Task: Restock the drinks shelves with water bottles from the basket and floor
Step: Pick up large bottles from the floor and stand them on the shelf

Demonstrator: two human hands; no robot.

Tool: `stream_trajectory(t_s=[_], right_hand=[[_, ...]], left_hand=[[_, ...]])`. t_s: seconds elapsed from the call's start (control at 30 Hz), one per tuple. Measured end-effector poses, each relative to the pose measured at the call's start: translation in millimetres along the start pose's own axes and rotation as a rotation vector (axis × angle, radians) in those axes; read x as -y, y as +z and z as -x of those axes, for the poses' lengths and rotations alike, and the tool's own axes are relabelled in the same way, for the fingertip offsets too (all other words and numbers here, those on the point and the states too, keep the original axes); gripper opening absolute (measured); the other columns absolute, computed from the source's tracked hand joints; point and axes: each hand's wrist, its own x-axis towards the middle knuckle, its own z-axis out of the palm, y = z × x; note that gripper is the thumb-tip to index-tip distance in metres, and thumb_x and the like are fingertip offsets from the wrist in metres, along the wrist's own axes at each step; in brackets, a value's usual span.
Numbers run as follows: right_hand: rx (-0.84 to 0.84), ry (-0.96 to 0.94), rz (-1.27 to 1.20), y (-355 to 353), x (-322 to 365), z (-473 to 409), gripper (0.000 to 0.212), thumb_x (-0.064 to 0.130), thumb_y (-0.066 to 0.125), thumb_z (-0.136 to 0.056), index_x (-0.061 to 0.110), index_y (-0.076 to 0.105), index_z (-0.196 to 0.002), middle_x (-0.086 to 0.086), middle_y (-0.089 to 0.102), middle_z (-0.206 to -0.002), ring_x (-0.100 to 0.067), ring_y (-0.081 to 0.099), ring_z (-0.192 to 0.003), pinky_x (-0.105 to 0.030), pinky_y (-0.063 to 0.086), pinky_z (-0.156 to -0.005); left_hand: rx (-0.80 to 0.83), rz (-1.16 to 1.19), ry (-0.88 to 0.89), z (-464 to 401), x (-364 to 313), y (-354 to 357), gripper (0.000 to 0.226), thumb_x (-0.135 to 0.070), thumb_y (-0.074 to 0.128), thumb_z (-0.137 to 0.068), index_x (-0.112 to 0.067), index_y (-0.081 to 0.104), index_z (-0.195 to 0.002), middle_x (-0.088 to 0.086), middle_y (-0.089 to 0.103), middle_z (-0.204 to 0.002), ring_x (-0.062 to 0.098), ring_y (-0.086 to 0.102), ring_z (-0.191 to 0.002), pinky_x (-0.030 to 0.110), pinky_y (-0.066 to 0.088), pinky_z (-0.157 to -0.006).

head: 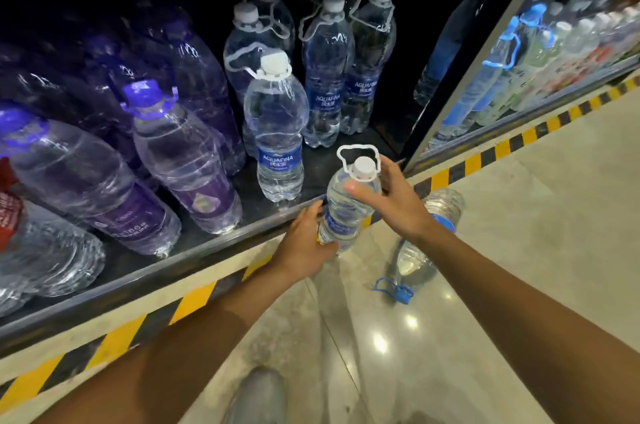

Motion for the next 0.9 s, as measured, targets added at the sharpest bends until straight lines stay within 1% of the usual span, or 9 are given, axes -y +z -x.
stream_trajectory(t_s=[0.07, 0.17, 0.27, 0.4, 0.53, 0.63, 0.77, 0.83, 0.9], right_hand=[[-0.062, -0.022, 0.013, 13, -6, -5, 0.053, 0.045, 0.079, -0.085, 0.035, 0.053, -0.129, 0.016, 0.065, -0.125, -0.004, 0.063, -0.114, -0.032, 0.05, -0.098], [-0.133, -0.126, 0.182, 21, -9, -5, 0.037, 0.049, 0.066, -0.094, 0.028, 0.058, -0.123, 0.011, 0.067, -0.117, -0.004, 0.063, -0.107, -0.027, 0.048, -0.092], [-0.066, -0.179, 0.296, 13, -13, 1, 0.041, 0.052, 0.057, -0.098, 0.025, 0.058, -0.129, 0.008, 0.065, -0.121, -0.006, 0.059, -0.11, -0.027, 0.045, -0.095], [0.024, -0.209, 0.379, 1, -19, 5, 0.043, 0.055, 0.051, -0.099, 0.029, 0.055, -0.132, 0.009, 0.063, -0.127, -0.006, 0.058, -0.117, -0.025, 0.045, -0.099], [0.004, -0.208, 0.343, 0, -19, -2, 0.025, 0.054, 0.052, -0.1, 0.044, 0.054, -0.123, 0.017, 0.063, -0.123, 0.006, 0.057, -0.115, -0.016, 0.042, -0.094], [0.013, -0.193, 0.288, 0, -21, -10, 0.027, 0.058, 0.052, -0.098, 0.05, 0.051, -0.124, 0.018, 0.063, -0.126, 0.004, 0.058, -0.118, -0.025, 0.045, -0.1], [0.036, -0.191, 0.161, 7, -27, -13, 0.035, 0.053, 0.054, -0.1, 0.041, 0.05, -0.133, 0.019, 0.063, -0.127, 0.0, 0.059, -0.122, -0.022, 0.047, -0.099], [0.027, -0.197, 0.116, 12, -29, -12, 0.038, 0.052, 0.055, -0.099, 0.039, 0.05, -0.134, 0.022, 0.064, -0.124, 0.003, 0.059, -0.12, -0.013, 0.046, -0.094], [0.011, -0.198, 0.133, 13, -30, -11, 0.046, 0.059, 0.053, -0.095, 0.034, 0.051, -0.133, 0.021, 0.064, -0.122, 0.001, 0.06, -0.118, -0.018, 0.048, -0.094]], left_hand=[[0.004, 0.067, 0.038, -4, 6, 6, 0.076, -0.019, 0.081, -0.08, -0.023, 0.044, -0.146, -0.001, 0.054, -0.145, 0.015, 0.05, -0.135, 0.037, 0.045, -0.111], [-0.01, 0.15, 0.073, -6, 11, 14, 0.063, -0.025, 0.081, -0.075, -0.041, 0.047, -0.127, -0.011, 0.056, -0.132, 0.005, 0.054, -0.125, 0.016, 0.044, -0.1], [-0.047, 0.194, 0.065, -7, 18, 17, 0.067, -0.023, 0.085, -0.072, -0.023, 0.051, -0.13, -0.003, 0.056, -0.134, 0.011, 0.056, -0.124, 0.033, 0.047, -0.106], [0.027, 0.243, 0.075, -12, 23, 16, 0.059, -0.016, 0.079, -0.066, -0.051, 0.056, -0.108, -0.042, 0.062, -0.106, -0.021, 0.059, -0.102, 0.012, 0.05, -0.086], [0.093, 0.328, 0.062, -27, 40, 20, 0.085, 0.005, 0.085, -0.072, -0.042, 0.042, -0.128, -0.03, 0.058, -0.126, -0.025, 0.055, -0.109, 0.014, 0.045, -0.095], [0.096, 0.358, 0.072, -35, 45, 24, 0.075, -0.013, 0.087, -0.067, -0.046, 0.049, -0.122, -0.043, 0.063, -0.115, -0.023, 0.057, -0.108, 0.005, 0.045, -0.09], [-0.135, 0.345, 0.016, -39, 62, 46, 0.073, -0.02, 0.087, -0.062, -0.055, 0.055, -0.118, -0.019, 0.068, -0.122, 0.002, 0.063, -0.116, 0.039, 0.053, -0.103], [-0.24, 0.33, -0.005, -39, 65, 53, 0.075, -0.022, 0.089, -0.059, -0.062, 0.056, -0.113, -0.011, 0.067, -0.126, 0.009, 0.064, -0.117, 0.043, 0.053, -0.102], [-0.266, 0.3, -0.028, -40, 68, 56, 0.084, -0.022, 0.095, -0.057, -0.07, 0.051, -0.112, -0.01, 0.062, -0.131, 0.011, 0.061, -0.121, 0.042, 0.052, -0.103]])
